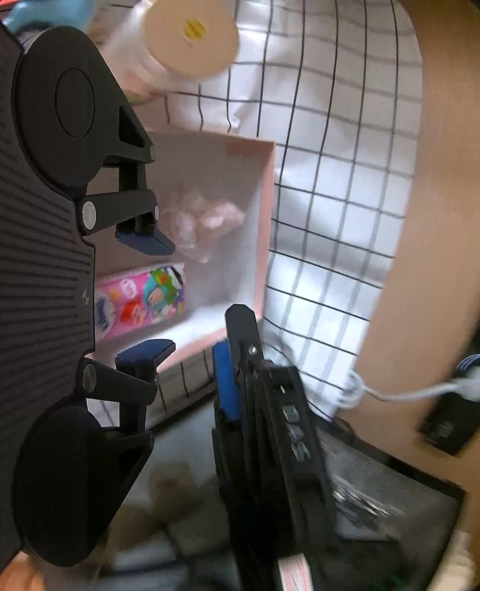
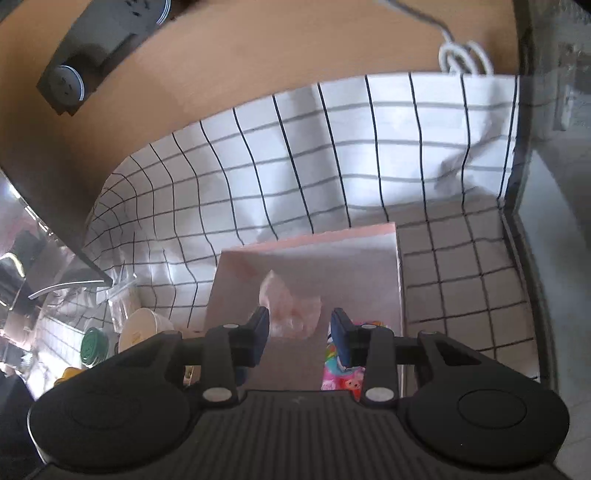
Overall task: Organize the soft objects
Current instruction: 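Open left tool over pink box while right tool releases pink tissue inside, then grasp yellow rabbit toy with left tool while right tool reaches toward blue mask, then grasp blue face mask with right tool and lift it, then carry yellow rabbit in left tool and blue mask in right tool over pink box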
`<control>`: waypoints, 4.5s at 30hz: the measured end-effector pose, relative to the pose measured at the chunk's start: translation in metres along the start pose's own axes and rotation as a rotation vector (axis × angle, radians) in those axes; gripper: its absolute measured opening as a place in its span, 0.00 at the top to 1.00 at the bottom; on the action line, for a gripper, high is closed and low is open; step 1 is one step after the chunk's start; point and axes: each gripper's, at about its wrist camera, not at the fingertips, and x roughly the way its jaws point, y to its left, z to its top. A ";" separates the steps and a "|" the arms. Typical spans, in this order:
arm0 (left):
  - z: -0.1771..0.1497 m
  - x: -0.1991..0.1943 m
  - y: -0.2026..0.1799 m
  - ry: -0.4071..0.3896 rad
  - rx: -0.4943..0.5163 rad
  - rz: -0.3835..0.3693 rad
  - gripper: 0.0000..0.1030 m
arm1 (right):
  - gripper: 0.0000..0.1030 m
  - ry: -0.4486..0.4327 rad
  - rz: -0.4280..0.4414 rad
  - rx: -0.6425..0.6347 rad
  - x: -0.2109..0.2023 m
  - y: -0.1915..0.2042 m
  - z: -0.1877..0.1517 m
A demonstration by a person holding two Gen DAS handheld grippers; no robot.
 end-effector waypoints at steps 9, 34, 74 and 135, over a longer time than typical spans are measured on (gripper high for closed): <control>-0.032 -0.114 0.063 -0.174 -0.071 0.187 0.47 | 0.62 -0.150 0.026 -0.284 -0.024 0.068 -0.039; -0.092 -0.215 0.239 -0.098 0.101 0.609 0.47 | 0.52 0.020 0.127 -0.642 0.026 0.254 -0.155; -0.111 -0.217 0.269 -0.050 0.470 0.364 0.62 | 0.52 0.075 0.012 -0.541 0.057 0.277 -0.197; -0.045 -0.353 0.341 -0.437 -0.221 0.520 0.84 | 0.94 0.213 0.306 -0.752 0.126 0.453 -0.097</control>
